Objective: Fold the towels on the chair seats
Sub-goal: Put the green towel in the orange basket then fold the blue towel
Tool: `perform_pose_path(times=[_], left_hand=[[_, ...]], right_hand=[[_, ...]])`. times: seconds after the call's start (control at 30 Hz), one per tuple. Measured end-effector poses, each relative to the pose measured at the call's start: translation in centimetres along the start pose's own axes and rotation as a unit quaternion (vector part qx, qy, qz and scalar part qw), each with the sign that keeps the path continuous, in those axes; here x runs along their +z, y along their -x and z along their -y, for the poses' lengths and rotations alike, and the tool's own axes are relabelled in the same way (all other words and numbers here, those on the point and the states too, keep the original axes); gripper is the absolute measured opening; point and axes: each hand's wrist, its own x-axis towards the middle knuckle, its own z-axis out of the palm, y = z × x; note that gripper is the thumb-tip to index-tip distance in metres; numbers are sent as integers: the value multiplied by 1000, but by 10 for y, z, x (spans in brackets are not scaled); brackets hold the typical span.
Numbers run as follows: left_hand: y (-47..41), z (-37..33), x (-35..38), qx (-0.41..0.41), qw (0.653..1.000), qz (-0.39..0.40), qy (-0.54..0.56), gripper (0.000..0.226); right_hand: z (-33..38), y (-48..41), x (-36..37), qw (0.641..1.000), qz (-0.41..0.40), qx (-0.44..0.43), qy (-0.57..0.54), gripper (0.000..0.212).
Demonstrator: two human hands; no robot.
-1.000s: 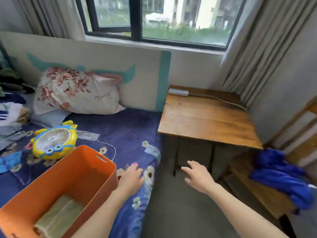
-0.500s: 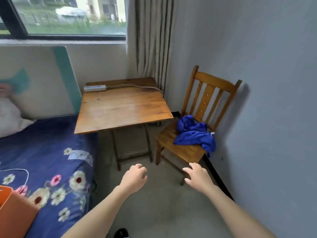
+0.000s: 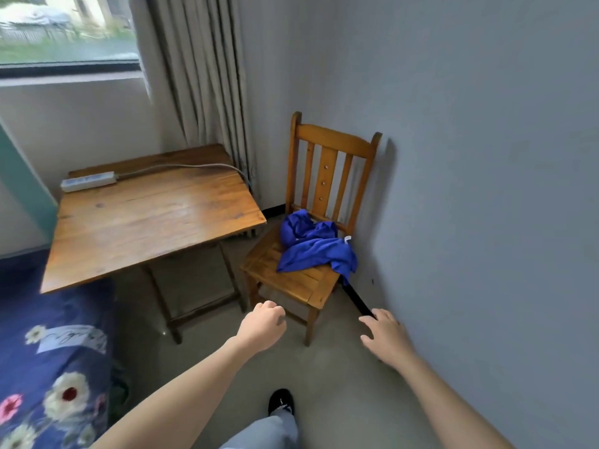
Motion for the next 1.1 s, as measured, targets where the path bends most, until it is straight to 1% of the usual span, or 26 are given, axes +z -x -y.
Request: perform_pose_path(times=[0.17,0.3,0.5,0.7,0.87,1.1], left_hand=[[-59,5,0,-16,1000,-6,15,34],[-120,5,0,-38,998,-4,50,33],[-190,-8,-3,-36,996,6,84,35],[-216,1,-6,-52,995,5,81,35],[-238,21,-14,-93,993,-2,74,35],[-266,27,-7,-167,982,14,85,35]], right_hand=[[-15,-53,-22,1000,4,-8,17,47],[-30,-103,-44,999,19,-12,29,47],[-62,-166,-80,999,20,5,46,48],[-69,-211,-81,998,52,-1,43,48],[-65,-254,-79,996,74,-36,44,44],[-69,-327,-80,989,107,-88,45,41]])
